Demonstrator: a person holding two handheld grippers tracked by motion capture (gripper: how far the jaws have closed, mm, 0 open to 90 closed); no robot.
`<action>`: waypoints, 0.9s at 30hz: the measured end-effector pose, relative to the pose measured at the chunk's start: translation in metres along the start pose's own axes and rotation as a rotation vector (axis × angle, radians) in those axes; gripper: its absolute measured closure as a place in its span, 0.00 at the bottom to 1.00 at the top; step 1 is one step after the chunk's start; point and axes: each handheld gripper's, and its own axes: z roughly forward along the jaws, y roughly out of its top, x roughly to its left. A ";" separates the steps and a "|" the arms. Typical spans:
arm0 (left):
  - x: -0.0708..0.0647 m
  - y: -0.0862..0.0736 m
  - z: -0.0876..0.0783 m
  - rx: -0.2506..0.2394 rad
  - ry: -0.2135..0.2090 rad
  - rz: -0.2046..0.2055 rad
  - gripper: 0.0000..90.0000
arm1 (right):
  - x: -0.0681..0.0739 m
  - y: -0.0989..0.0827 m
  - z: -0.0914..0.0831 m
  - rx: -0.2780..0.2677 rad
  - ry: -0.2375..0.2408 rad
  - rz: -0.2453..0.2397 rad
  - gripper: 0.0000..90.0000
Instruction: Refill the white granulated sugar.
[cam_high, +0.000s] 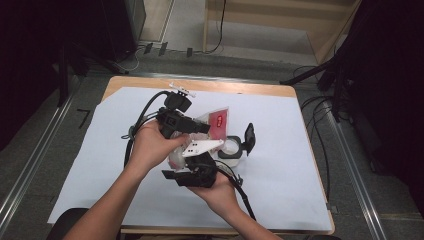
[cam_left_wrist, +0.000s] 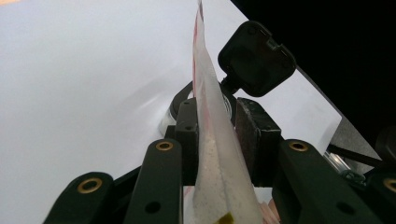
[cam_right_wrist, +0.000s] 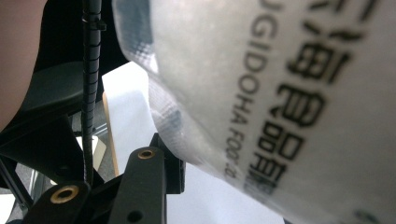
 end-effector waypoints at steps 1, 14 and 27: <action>-0.001 0.000 0.001 -0.006 0.002 -0.002 0.80 | 0.000 0.000 0.000 -0.001 -0.002 0.002 0.70; -0.006 0.001 0.004 -0.013 0.018 0.024 0.81 | -0.003 -0.003 0.001 -0.008 -0.010 0.019 0.70; -0.008 0.002 0.005 -0.030 0.018 0.029 0.81 | -0.004 -0.004 0.001 -0.024 -0.018 0.024 0.70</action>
